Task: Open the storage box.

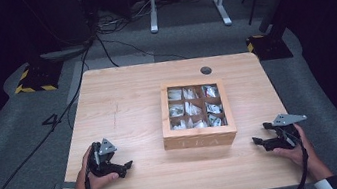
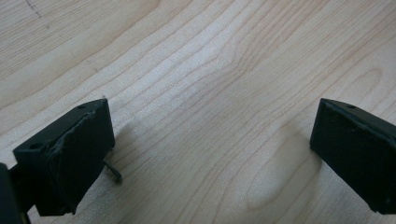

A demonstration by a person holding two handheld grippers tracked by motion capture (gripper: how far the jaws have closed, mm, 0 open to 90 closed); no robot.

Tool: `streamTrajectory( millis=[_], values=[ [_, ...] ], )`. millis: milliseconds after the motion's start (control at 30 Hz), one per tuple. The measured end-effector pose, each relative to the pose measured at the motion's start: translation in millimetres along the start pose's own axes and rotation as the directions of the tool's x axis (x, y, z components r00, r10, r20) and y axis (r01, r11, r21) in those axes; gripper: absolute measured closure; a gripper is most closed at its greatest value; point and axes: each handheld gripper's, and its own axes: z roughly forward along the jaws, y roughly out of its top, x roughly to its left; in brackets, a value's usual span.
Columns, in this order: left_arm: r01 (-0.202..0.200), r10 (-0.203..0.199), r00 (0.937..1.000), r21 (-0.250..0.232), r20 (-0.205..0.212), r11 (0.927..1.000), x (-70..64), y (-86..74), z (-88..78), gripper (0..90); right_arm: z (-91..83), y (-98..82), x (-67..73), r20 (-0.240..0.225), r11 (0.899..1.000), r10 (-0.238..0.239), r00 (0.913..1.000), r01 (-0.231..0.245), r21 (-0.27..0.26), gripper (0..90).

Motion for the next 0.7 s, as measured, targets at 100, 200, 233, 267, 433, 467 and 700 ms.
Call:
streamTrajectory(
  millis=[100,200,233,267,433,467,700],
  values=[
    [0.000,0.000,1.0000,-0.001,0.000,1.0000,0.0,-0.1,0.0,0.2,0.2,0.1,0.3,0.001,1.000,0.001,1.0000,-0.001,0.000,19.1],
    [-0.004,0.004,1.0000,0.001,-0.007,1.0000,-0.2,-0.2,-0.6,0.4,0.3,0.6,0.6,0.003,1.000,0.006,1.0000,-0.006,0.003,19.2],
    [-0.004,0.004,0.9999,0.001,-0.009,1.0000,-0.3,-0.5,-0.9,0.4,0.3,0.8,0.5,0.001,1.000,0.008,1.0000,-0.008,0.004,19.3],
    [0.001,-0.001,1.0000,0.000,-0.007,1.0000,-0.6,-0.7,-0.8,0.4,0.4,1.2,0.8,0.004,1.000,0.010,0.9999,-0.010,0.006,19.3],
    [0.002,-0.002,1.0000,0.000,-0.008,1.0000,-0.7,-0.8,-0.8,0.4,-1.6,5.6,2.8,-0.007,1.000,0.008,0.9999,-0.008,0.003,22.8],
    [0.002,-0.002,1.0000,0.000,-0.009,1.0000,-0.7,-0.7,-1.0,0.4,-3.1,7.9,3.3,-0.015,1.000,0.013,0.9998,-0.013,-0.008,23.0],
    [0.004,-0.004,0.9999,0.001,-0.009,1.0000,-0.8,-0.8,-1.1,0.4,-13.7,31.2,13.4,-0.026,0.997,-0.023,0.9994,0.021,-0.071,25.2]
  ],
)
